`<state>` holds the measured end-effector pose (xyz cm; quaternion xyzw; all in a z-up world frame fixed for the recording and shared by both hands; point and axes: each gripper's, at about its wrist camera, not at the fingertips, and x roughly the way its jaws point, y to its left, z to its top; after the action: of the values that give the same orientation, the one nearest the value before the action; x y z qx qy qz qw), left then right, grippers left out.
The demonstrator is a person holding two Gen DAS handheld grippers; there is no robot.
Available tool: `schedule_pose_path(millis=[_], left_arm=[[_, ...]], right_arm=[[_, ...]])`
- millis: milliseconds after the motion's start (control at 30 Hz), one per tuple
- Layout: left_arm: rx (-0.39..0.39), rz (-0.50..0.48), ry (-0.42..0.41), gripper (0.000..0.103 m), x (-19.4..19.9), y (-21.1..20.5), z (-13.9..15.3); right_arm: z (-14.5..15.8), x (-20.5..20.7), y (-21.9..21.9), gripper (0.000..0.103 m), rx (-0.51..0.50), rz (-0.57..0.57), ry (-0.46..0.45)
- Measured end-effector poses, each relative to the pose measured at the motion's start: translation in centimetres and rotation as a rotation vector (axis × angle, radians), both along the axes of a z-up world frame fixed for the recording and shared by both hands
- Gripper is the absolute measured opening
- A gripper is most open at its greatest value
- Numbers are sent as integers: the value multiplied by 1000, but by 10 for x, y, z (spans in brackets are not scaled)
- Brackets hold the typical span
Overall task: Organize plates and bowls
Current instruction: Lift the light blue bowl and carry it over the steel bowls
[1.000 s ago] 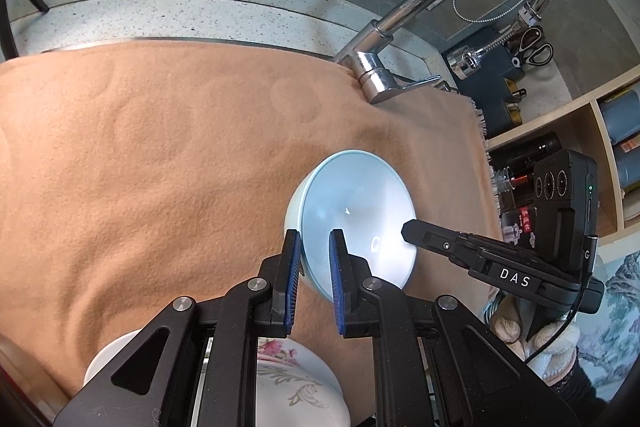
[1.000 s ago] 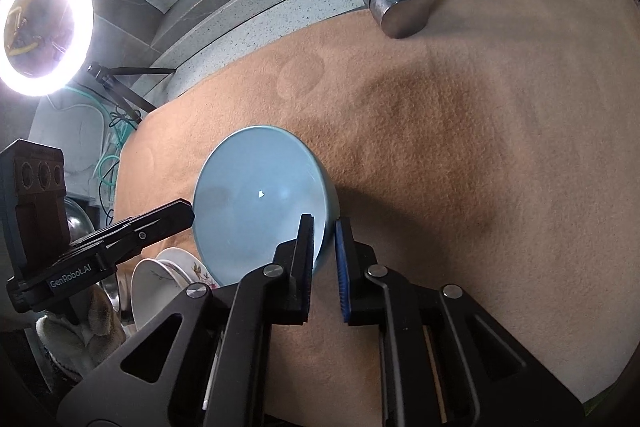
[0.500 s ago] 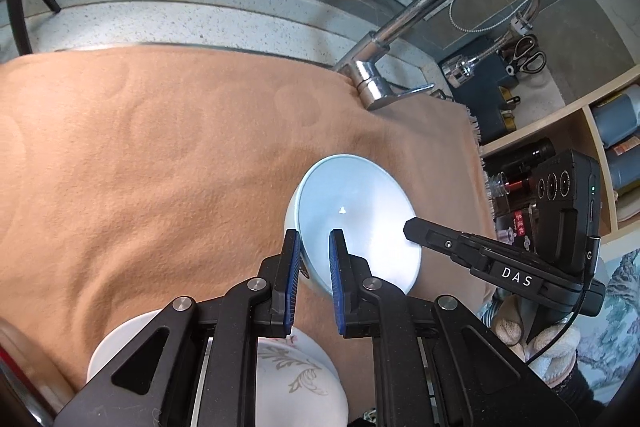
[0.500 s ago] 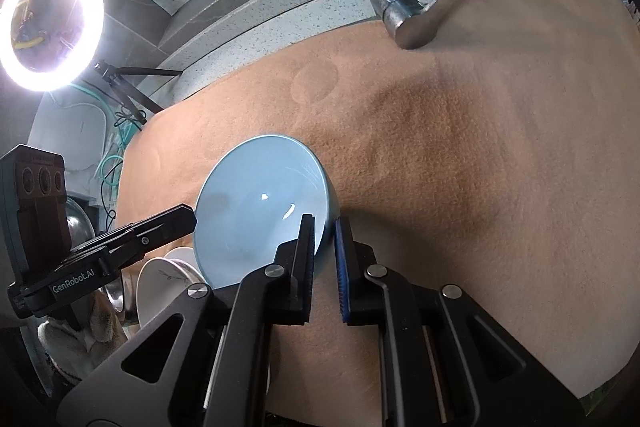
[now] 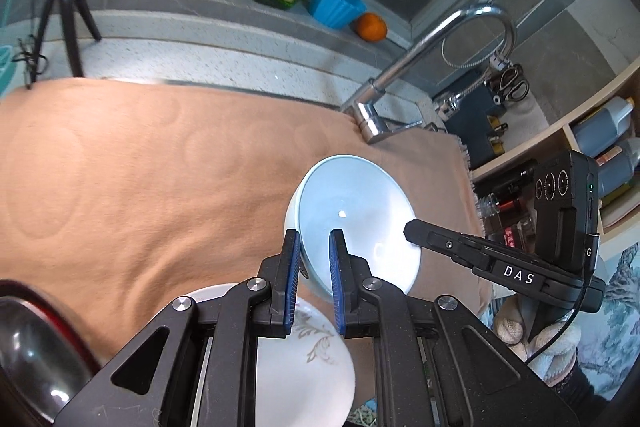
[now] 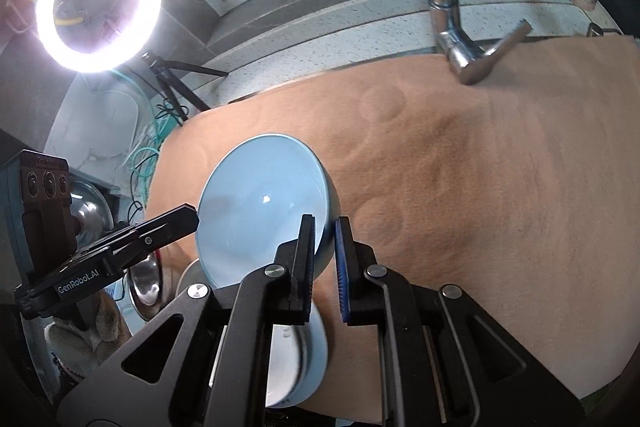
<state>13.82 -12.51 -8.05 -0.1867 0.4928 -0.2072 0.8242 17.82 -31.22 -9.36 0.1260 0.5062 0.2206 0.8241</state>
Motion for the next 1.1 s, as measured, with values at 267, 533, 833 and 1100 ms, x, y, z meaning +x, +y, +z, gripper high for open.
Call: schedule_pose_path(millis=[267,533,833,1100], left_arm=[[-6,66,-39,12,-21,40,16],[-8,146,-52,12,-52,92,23],[-10,237,-52,12,-83,144,24],[-12,305,-34,12,-105,176,15]], right_arm=[[16,-18,44,10,8,70,-30],[28,-38,97,10,19,156,-57],[32,-59,159,10,17,256,-68],[25,-73,204,10,-2,330,-64]])
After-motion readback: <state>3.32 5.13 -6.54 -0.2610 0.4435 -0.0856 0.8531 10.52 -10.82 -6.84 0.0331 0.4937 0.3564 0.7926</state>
